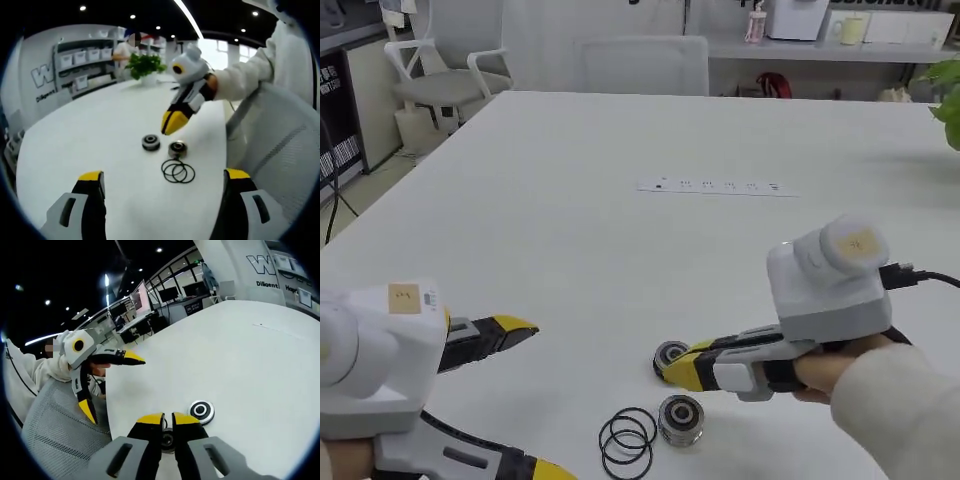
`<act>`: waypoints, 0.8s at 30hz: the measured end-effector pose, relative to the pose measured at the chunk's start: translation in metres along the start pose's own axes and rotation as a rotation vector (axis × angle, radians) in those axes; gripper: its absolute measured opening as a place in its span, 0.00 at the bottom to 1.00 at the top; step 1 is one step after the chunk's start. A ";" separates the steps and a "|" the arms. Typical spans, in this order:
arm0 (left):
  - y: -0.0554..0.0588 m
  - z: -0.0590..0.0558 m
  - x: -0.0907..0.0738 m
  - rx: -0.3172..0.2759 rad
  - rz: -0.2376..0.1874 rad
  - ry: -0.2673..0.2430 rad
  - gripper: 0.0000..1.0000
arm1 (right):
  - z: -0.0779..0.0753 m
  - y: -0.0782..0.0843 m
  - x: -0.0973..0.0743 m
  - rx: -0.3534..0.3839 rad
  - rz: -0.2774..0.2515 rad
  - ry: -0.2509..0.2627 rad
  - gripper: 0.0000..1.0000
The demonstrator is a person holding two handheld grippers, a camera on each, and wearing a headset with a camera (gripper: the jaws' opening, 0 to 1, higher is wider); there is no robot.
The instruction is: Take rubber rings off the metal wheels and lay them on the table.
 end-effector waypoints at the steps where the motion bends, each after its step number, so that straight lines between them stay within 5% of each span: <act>1: 0.000 0.000 0.000 -0.001 0.001 0.000 1.00 | -0.001 -0.002 -0.002 0.002 -0.012 0.005 0.04; 13: 0.000 -0.001 0.000 -0.009 0.006 0.005 1.00 | -0.014 -0.007 -0.022 0.027 -0.090 0.058 0.05; 24: -0.011 0.001 -0.001 -0.038 -0.038 -0.002 1.00 | -0.020 -0.007 -0.030 0.021 -0.102 0.088 0.07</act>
Point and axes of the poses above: the centre of the closed fingertips' face, and the gripper's own axes: x roughly forward along the fingers, z roughly to its left, y roughly out of its underside, the point moved 9 cm from there along -x, roughly backward along the fingers, and after that the axes turned 9 degrees about -y, right-handed, at the moved point
